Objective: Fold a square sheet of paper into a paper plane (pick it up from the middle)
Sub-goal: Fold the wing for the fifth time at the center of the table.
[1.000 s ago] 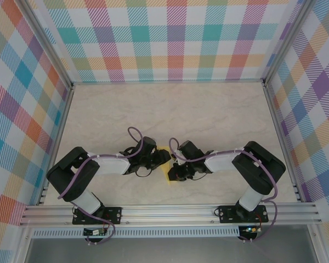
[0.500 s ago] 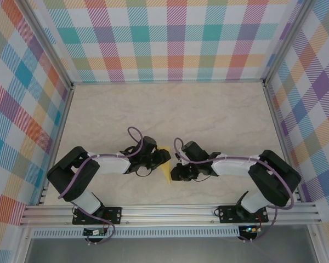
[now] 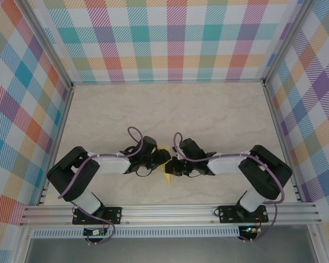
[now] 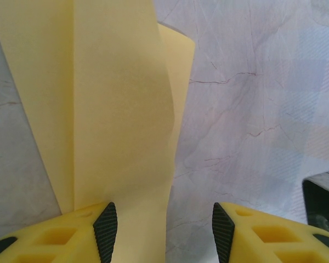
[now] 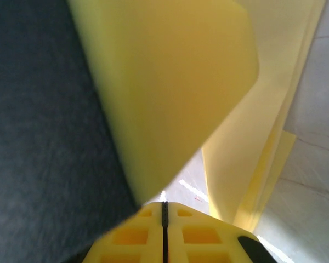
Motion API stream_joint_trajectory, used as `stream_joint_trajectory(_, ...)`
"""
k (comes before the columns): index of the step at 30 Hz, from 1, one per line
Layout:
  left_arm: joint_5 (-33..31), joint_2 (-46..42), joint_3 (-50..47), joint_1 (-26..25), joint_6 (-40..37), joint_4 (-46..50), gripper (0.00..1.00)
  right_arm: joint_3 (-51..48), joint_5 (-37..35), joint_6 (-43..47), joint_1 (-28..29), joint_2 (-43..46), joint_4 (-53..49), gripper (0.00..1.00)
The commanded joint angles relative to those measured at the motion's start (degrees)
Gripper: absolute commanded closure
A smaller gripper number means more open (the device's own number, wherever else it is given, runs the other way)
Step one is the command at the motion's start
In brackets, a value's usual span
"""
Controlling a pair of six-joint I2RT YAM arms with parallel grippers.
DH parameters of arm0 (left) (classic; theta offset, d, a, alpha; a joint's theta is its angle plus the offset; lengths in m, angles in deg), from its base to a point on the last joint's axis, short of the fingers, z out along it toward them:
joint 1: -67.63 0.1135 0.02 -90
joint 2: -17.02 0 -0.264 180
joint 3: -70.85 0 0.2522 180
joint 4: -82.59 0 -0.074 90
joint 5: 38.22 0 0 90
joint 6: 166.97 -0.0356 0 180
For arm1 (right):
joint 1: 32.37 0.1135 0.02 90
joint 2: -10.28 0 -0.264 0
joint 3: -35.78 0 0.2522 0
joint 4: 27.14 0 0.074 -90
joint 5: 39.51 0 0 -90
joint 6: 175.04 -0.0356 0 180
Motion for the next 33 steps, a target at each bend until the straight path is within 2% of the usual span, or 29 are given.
stream_joint_trajectory(1, -2.06, 1.46, -1.14, 0.33, -0.09, 7.33, 0.48, -1.40, 2.47, -3.17, 0.31, -2.45, 6.80, 0.92)
stream_joint_trajectory(11, -2.46, 1.63, -1.22, 0.30, 0.49, 7.50, 0.48, -6.69, 5.75, -2.09, 0.99, -4.61, 8.93, 0.91)
stream_joint_trajectory(24, -2.68, 1.85, -1.43, 0.30, 1.38, 7.59, 0.48, -6.38, 7.48, 5.75, 3.56, -0.58, -5.35, 0.89)
stream_joint_trajectory(28, -2.50, 1.83, -1.14, 0.33, 1.79, 7.99, 0.48, -6.48, 4.60, 5.71, 3.57, 2.18, -8.43, 0.90)
stream_joint_trajectory(33, -1.84, 1.90, -1.47, 0.32, 6.26, 6.63, 0.48, -4.79, -2.31, 4.05, 3.50, 10.74, -10.68, 0.89)
